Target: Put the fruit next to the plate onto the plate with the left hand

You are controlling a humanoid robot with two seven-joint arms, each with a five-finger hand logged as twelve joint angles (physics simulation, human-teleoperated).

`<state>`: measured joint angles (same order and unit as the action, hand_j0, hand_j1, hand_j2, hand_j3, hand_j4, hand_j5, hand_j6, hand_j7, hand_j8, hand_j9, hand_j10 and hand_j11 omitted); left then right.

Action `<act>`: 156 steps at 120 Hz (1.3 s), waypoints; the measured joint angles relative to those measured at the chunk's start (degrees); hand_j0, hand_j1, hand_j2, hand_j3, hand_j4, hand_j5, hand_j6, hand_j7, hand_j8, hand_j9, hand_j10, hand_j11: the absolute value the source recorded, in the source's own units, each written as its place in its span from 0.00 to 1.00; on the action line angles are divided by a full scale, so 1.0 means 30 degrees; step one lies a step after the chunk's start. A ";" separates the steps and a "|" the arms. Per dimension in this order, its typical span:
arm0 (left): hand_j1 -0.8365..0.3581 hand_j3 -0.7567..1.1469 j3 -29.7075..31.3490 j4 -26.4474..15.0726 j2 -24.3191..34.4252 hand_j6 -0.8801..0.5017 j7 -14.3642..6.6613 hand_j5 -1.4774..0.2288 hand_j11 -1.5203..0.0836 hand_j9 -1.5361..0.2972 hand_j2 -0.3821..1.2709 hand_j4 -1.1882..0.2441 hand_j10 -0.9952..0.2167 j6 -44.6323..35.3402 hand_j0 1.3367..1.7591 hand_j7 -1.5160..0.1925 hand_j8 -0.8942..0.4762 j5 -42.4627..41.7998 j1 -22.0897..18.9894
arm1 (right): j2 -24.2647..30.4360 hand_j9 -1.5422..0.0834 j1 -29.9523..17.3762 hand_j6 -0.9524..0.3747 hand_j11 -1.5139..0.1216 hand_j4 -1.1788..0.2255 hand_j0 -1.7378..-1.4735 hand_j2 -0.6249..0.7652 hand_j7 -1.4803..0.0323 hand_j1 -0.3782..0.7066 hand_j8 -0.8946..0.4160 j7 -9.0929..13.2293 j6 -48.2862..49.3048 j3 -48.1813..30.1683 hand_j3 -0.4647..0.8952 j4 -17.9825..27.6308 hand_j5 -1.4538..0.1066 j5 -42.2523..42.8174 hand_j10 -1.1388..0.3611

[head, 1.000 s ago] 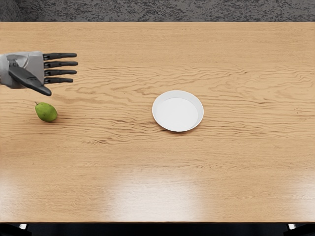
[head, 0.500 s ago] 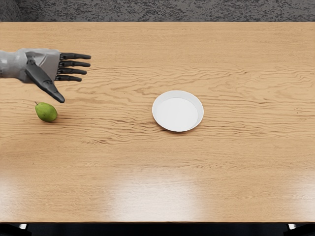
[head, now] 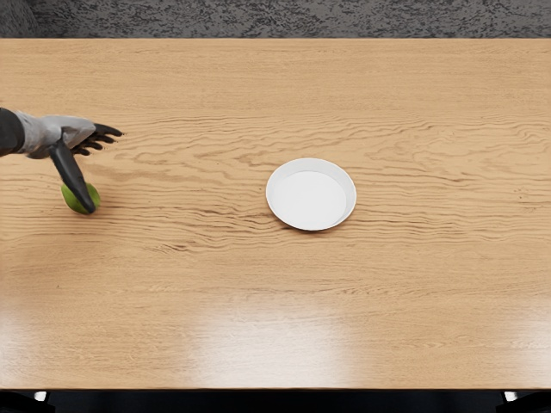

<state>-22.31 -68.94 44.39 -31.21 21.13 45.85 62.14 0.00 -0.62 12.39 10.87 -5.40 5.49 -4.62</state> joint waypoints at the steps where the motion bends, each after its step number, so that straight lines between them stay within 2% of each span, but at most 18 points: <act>1: 0.97 0.40 0.0083 0.0001 -0.0080 0.62 -0.0002 0.85 0.93 0.82 0.23 0.81 0.80 -0.0181 0.76 0.87 0.63 0.0136 -0.0015 | 0.0000 0.95 0.0000 0.72 0.93 0.84 0.30 0.45 0.98 0.03 0.68 0.0000 0.0001 -0.0001 0.34 -0.0001 0.93 -0.0001 0.76; 23: 0.97 0.40 0.2248 0.0020 -0.0671 0.61 0.0014 0.85 0.93 0.82 0.23 0.81 0.80 -0.4188 0.76 0.87 0.63 0.2212 -0.0057 | 0.0000 0.95 0.0001 0.72 0.93 0.84 0.30 0.45 0.98 0.03 0.68 0.0000 -0.0008 -0.0014 0.34 -0.0006 0.93 -0.0022 0.76; 55: 0.97 0.40 0.3144 0.0047 -0.1256 0.61 0.0079 0.84 0.93 0.82 0.24 0.81 0.80 -0.6796 0.76 0.87 0.63 0.3800 -0.1132 | 0.0000 0.95 0.0001 0.72 0.93 0.84 0.30 0.45 0.98 0.03 0.68 0.0003 -0.0010 -0.0036 0.34 -0.0010 0.93 -0.0066 0.76; 94: 0.94 0.40 0.4468 0.0225 -0.1580 0.60 0.0050 0.83 0.91 0.80 0.24 0.79 0.78 -0.8902 0.76 0.85 0.61 0.4933 -0.1058 | 0.0000 0.95 0.0003 0.72 0.93 0.84 0.30 0.45 0.98 0.03 0.68 0.0019 -0.0020 -0.0046 0.34 -0.0012 0.93 -0.0100 0.76; 136: 0.92 0.40 0.4807 0.0242 -0.2128 0.58 -0.0026 0.81 0.89 0.79 0.24 0.78 0.76 -0.9421 0.76 0.83 0.60 0.5489 -0.1137 | 0.0000 0.95 0.0012 0.72 0.93 0.84 0.30 0.45 0.98 0.03 0.68 0.0029 -0.0020 -0.0047 0.34 -0.0012 0.93 -0.0102 0.76; 156: 0.92 0.40 0.4827 0.0108 -0.2374 0.58 -0.0282 0.81 0.89 0.79 0.24 0.78 0.76 -0.9445 0.76 0.83 0.60 0.5617 -0.1116 | 0.0000 0.95 0.0023 0.72 0.93 0.84 0.30 0.45 0.98 0.03 0.68 0.0029 -0.0020 -0.0047 0.34 -0.0012 0.93 -0.0102 0.76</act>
<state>-7.83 -68.62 37.27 -32.05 -7.20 62.70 58.80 0.00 -0.55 12.48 10.81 -5.54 5.45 -4.92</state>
